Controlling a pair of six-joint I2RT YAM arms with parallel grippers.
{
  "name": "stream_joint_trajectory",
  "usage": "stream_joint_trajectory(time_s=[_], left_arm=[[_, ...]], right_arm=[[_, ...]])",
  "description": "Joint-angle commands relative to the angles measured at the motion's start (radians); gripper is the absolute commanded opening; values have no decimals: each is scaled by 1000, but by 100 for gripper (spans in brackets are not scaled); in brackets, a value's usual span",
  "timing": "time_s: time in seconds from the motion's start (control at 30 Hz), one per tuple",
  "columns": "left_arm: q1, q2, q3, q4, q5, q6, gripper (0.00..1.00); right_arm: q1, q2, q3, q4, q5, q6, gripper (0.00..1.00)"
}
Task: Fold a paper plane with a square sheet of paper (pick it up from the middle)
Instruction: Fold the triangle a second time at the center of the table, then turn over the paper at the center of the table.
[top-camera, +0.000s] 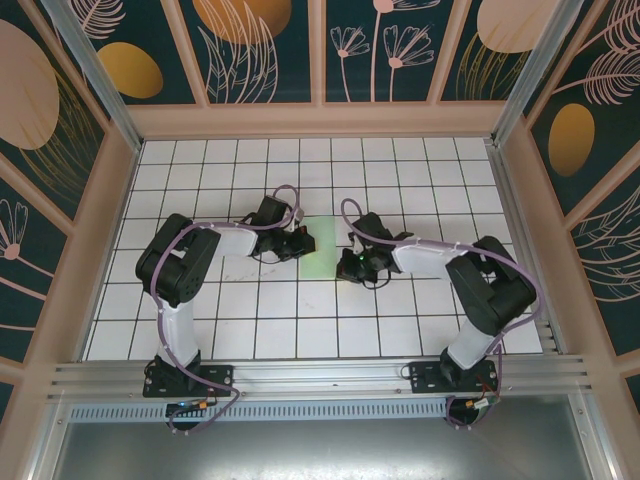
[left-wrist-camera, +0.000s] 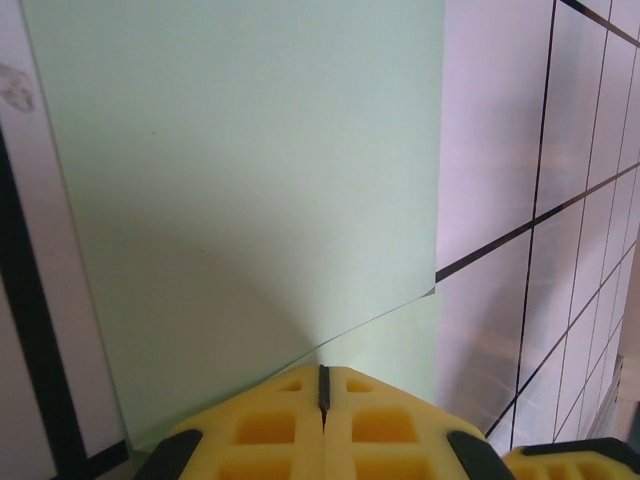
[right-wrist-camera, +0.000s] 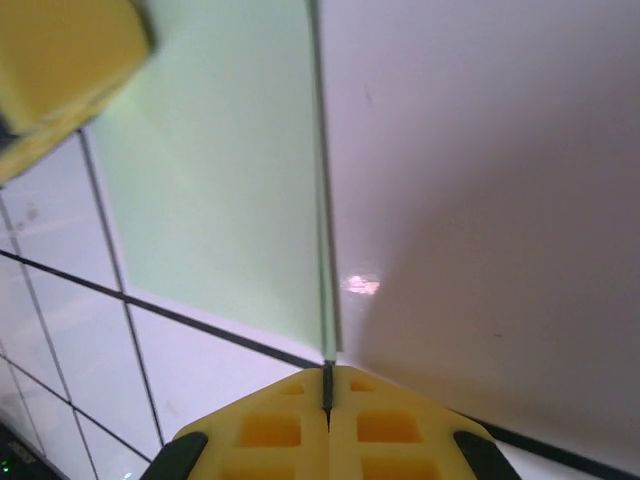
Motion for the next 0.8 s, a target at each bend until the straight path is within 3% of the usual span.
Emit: stream_joint_trajectory(time_s=[0.0,0.07,0.2,0.3,0.4,0.77], left_arm=[[0,16,20,-111,-56,-2,9],[0,-27,39,-80,-34,-37,25],[4,-104,65,-59,-33,-101,45],[12,-151,44,-55,-55,-128,52],[27,-196,-8,-42,-95,-154,58],[42,-248,-176,84,-39,-251,62]], right_arm=[[-39,-61,43,15,24,-23,0],[-68,-50,65,47,14,-17,2],[-116,4,107,84,43,-53,23],[-149,51,140,113,-20,-109,32],[-160,99,170,128,-76,-181,36],[-167,238,257,150,-245,-289,35]])
